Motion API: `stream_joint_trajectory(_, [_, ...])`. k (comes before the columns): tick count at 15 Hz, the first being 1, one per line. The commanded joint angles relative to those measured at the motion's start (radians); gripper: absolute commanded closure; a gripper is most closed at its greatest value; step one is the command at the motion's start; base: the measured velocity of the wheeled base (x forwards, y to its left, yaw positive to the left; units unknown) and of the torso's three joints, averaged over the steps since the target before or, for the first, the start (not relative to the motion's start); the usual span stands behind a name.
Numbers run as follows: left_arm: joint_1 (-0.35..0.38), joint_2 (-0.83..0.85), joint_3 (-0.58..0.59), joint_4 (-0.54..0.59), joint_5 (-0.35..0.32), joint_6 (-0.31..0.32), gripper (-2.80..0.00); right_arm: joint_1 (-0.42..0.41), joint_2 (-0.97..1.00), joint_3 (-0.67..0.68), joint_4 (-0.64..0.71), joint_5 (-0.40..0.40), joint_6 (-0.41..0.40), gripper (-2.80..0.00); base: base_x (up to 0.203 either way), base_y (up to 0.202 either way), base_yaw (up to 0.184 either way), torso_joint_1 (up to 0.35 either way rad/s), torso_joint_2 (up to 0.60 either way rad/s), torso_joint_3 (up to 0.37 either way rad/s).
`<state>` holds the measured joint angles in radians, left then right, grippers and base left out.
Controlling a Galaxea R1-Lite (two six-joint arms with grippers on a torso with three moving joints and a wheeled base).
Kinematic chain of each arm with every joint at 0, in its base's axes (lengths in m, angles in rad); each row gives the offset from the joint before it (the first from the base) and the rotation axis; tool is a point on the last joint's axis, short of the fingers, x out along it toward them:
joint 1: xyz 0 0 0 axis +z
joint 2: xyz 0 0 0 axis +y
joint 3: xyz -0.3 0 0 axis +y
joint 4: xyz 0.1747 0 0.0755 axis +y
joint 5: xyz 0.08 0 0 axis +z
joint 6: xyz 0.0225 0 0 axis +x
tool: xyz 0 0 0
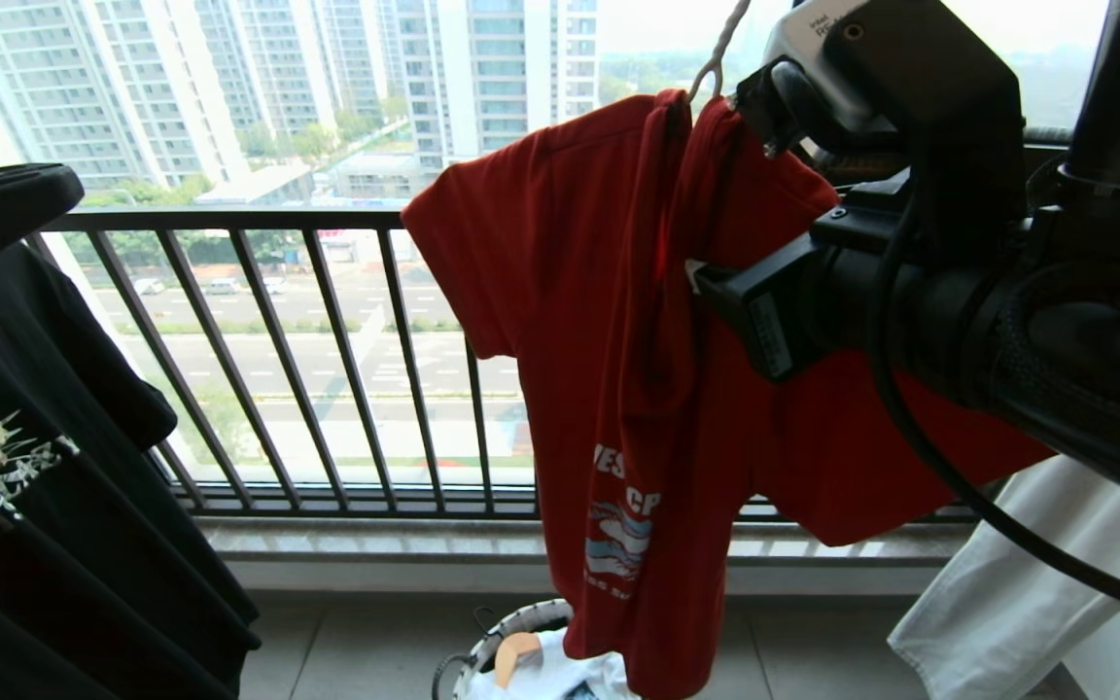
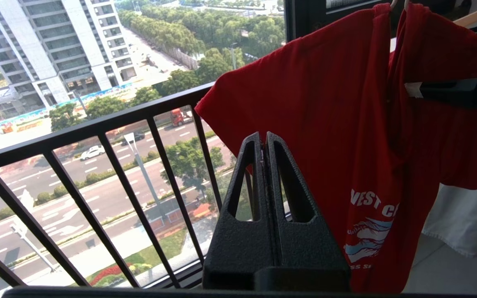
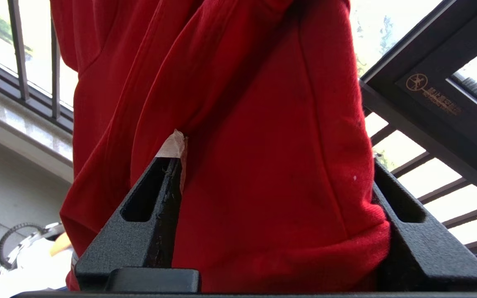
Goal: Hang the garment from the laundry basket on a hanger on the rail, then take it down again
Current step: Hang the clothes rack on the clothesline, then take the clothes off the clothes rack
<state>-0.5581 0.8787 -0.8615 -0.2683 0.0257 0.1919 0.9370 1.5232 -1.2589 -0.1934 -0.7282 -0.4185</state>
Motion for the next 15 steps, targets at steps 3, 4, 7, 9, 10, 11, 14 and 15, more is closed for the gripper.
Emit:
stream_joint_trajectory(3, [0.000,0.003,0.001,-0.002,0.000,0.001,0.00,-0.013,-0.142,0.215,-0.003,0.037,0.002,-2.80,0.000,0.000,0.000,0.000,0.00,0.000])
stream_joint_trajectory(4, [0.000,0.003,0.001,0.000,0.000,0.003,0.00,-0.023,-0.170,0.254,-0.003,0.054,0.004,-2.80,0.000,0.000,0.000,0.000,0.00,0.000])
stream_joint_trajectory(7, [0.000,0.002,0.002,0.000,-0.003,0.004,0.00,-0.091,-0.247,0.352,-0.002,0.149,0.041,-2.80,0.000,0.000,0.000,0.000,0.00,0.000])
stream_joint_trajectory(9, [0.000,-0.004,0.004,0.000,-0.050,0.003,0.00,-0.151,-0.280,0.406,0.002,0.232,0.103,-2.80,0.000,0.000,0.000,0.000,0.00,0.000])
stream_joint_trajectory(10, [0.000,-0.004,0.010,0.000,-0.056,0.004,0.00,-0.186,-0.294,0.433,0.002,0.277,0.107,-2.80,0.000,0.000,0.000,0.000,0.00,0.000])
stream_joint_trajectory(11, [0.000,-0.004,0.010,0.000,-0.056,0.004,0.00,-0.217,-0.313,0.458,0.002,0.328,0.112,-2.80,0.000,0.000,0.000,0.000,0.00,0.000])
stream_joint_trajectory(14, [0.000,-0.003,0.010,0.000,-0.058,0.004,0.00,-0.294,-0.358,0.515,0.002,0.462,0.160,-2.80,0.000,0.000,0.000,0.000,0.00,0.000])
stream_joint_trajectory(15, [0.000,-0.004,0.010,0.000,-0.058,0.004,0.00,-0.312,-0.368,0.529,0.003,0.498,0.191,-2.80,0.000,0.000,0.000,0.000,0.00,0.000])
